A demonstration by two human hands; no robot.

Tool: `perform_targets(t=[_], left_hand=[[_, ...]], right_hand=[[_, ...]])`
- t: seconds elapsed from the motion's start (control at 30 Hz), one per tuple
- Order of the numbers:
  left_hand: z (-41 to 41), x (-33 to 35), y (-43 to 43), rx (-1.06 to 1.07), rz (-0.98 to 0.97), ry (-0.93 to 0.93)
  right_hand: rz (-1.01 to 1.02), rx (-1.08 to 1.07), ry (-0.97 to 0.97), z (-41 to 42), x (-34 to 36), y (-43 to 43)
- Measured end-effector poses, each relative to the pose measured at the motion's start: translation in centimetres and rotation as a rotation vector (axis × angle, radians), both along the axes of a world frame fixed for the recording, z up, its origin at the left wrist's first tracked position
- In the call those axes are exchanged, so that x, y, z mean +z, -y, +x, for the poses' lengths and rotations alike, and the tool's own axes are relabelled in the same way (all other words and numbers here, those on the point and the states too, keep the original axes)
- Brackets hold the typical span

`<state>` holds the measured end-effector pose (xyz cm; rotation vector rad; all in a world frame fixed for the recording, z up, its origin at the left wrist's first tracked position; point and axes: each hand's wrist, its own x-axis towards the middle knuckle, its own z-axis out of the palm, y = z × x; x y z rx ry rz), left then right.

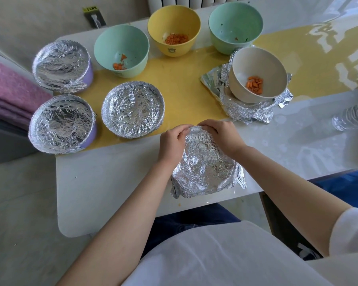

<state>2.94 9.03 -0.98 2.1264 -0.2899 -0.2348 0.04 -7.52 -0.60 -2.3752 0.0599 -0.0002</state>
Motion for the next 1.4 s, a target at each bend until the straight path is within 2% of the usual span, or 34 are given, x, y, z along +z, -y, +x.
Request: perform_targets(t=[0.23,0.37,0.5,0.57,0.77,0.9,1.03,1.13,1.23,1.4], left_hand=[[-0.1,0.1,0.1,0.010,0.018,0.023],[-0.6,0.4,-0.1,0.022,0.046,0.012],[-2.3,0.7,-0.9,0.215,0.130,0.069],[-3.5,1.0,-1.3,0.296,0.142,0.034],[-6.7,1.7,-1.8,0.381,0.059,-0.227],[-7.5,2.0,-2.8,0.331,0.080,-0.325],[-5.9,2.6,-2.7,0.267,0.074,-0.159],[-3.7,2.4,-1.8,0.083,0.091,-0.006],[-2.2,1.4,-0.9,-0.047,0.107,-0.003],[-1.9,0.2,-0.8,0.017,0.069,-0.011]], right_hand=[[0.002,-0.002,-0.031,-0.1,0.5,-0.2],[-0.051,0.094,-0.075,-0.1,0.9,-0.1],[-0.136,0.058,-0.004,-1.0,1.3,-0.6],[-0.130,0.007,0.039,-1.7,1.5,-1.0],[-0.125,-0.082,0.073,-3.8,1.1,-1.9],[-0.156,-0.112,0.089,-4.9,0.4,-1.9],[-0.148,-0.153,0.105,-5.2,0.2,-1.4],[-0.073,-0.198,0.048,-5.4,0.1,-1.0],[-0.017,-0.192,0.023,-5.5,-0.2,-0.8],[0.107,-0.229,-0.018,-5.5,-0.7,-0.6]])
